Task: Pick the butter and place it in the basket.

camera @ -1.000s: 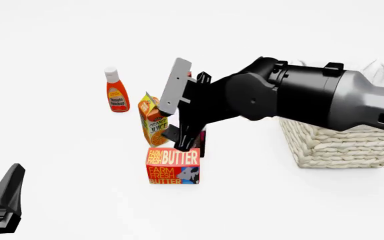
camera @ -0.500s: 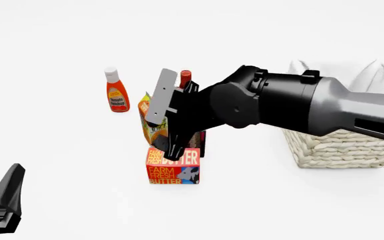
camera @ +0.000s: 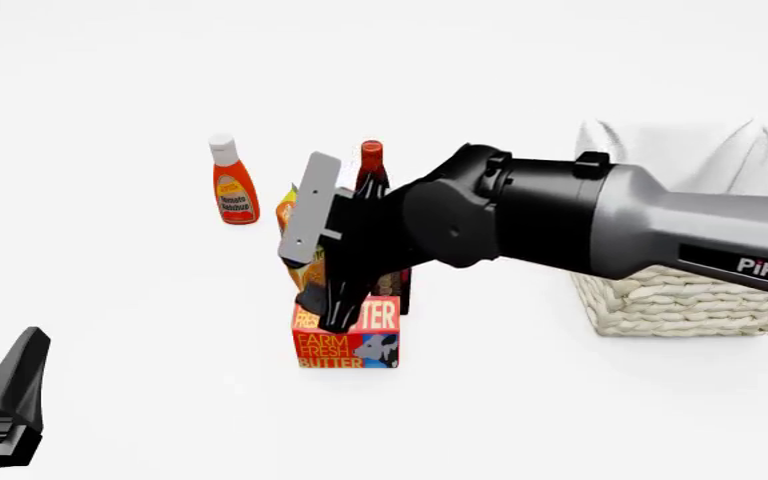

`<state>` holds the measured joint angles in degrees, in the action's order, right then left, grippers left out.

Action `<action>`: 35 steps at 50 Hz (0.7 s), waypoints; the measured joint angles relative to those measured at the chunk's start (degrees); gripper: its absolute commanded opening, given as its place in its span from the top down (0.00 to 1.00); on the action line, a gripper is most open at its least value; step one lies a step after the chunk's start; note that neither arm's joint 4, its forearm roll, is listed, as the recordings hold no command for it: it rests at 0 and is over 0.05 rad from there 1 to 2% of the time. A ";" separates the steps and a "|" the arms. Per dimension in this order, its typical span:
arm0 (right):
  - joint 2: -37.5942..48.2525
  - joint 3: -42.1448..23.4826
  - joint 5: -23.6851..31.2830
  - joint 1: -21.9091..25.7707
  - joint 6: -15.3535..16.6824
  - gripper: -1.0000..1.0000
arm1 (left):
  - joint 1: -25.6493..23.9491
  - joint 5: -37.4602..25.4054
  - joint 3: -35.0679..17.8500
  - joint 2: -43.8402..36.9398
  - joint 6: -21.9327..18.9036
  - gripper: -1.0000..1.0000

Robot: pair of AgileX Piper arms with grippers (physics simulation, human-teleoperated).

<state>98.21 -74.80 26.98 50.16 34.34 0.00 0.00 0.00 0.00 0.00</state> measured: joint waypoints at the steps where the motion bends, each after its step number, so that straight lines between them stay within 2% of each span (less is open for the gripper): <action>1: 0.07 -0.01 -0.01 0.01 -0.02 0.00 | 0.00 0.00 0.00 0.00 0.00 0.00; 35: 2.35 -0.12 -0.19 -0.04 0.05 0.00 | 0.00 0.00 0.00 0.00 0.00 0.00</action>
<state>100.56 -74.92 26.80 50.12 34.39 0.00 0.00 0.00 0.00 0.00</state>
